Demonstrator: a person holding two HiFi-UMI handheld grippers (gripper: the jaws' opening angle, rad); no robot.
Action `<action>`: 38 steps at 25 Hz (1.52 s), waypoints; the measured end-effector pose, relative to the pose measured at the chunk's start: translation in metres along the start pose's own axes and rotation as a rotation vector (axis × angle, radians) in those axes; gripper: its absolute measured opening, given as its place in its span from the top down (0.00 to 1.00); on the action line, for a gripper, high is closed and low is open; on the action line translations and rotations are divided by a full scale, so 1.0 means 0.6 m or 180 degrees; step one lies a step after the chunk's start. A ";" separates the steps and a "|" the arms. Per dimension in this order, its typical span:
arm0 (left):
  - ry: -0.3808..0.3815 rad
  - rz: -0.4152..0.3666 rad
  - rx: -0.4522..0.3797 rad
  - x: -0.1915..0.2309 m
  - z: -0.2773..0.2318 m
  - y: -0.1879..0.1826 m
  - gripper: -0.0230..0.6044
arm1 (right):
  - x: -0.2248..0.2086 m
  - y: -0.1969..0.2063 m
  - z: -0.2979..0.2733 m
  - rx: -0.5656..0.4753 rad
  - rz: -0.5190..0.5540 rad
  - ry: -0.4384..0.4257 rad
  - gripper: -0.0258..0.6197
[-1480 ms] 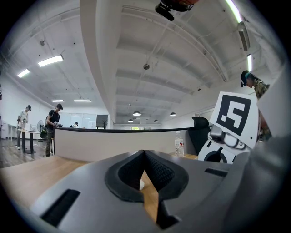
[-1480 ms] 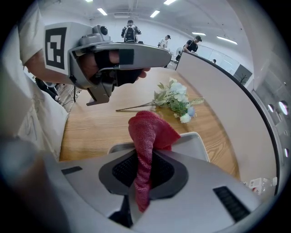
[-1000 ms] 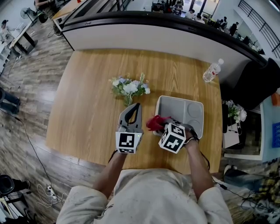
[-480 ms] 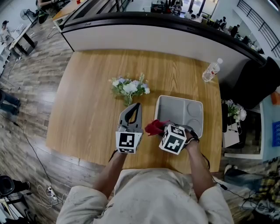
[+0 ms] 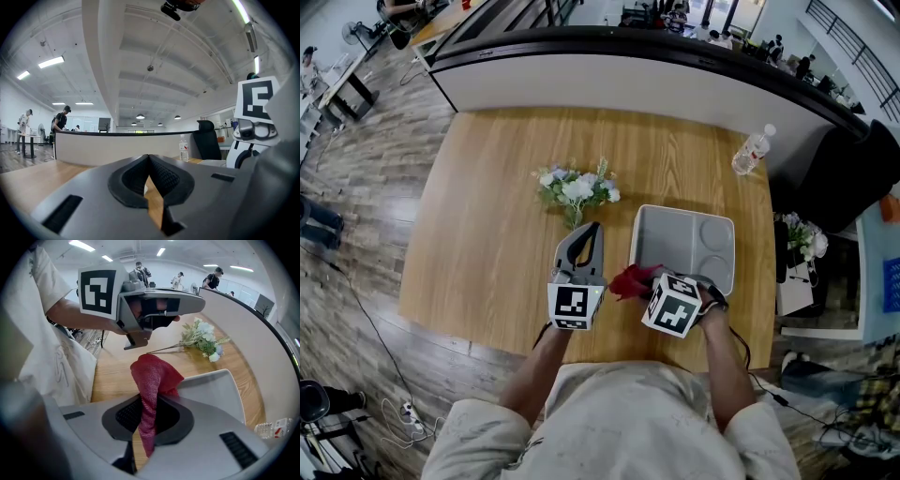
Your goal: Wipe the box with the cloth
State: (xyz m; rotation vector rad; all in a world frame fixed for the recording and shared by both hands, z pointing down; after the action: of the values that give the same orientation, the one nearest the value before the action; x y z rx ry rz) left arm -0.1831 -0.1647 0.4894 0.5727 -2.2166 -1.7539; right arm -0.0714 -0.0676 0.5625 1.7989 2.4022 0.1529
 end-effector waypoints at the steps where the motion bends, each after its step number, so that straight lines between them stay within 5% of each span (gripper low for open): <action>1: 0.0003 0.0000 0.0002 0.000 0.000 0.000 0.94 | 0.001 0.000 0.000 -0.0009 -0.0007 0.0000 0.86; 16: 0.0026 -0.0035 0.0005 -0.005 0.000 -0.004 0.94 | 0.025 0.000 -0.007 -0.0018 0.0037 -0.0176 0.86; 25: 0.0075 -0.0116 -0.0009 -0.016 -0.002 -0.012 0.94 | 0.047 0.012 0.005 -0.0449 -0.0153 -0.0415 0.86; 38: 0.0238 -0.0177 -0.0126 -0.071 -0.008 -0.059 0.94 | 0.065 0.127 0.028 -0.0518 -0.0530 -0.0605 0.86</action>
State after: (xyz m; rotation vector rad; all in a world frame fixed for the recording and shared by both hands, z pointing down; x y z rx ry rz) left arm -0.1382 -0.1564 0.4576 0.6856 -2.1304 -1.7689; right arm -0.0073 -0.0087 0.5564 1.4674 2.3184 0.1474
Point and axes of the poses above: the fingertips, and each gripper's own axes: z backward along the fingers, x to its left, y out of its underside, the point moved 4 cm from there along z, backward along the fingers, and after that the axes turned 11 degrees about x, right-handed, at the moved point
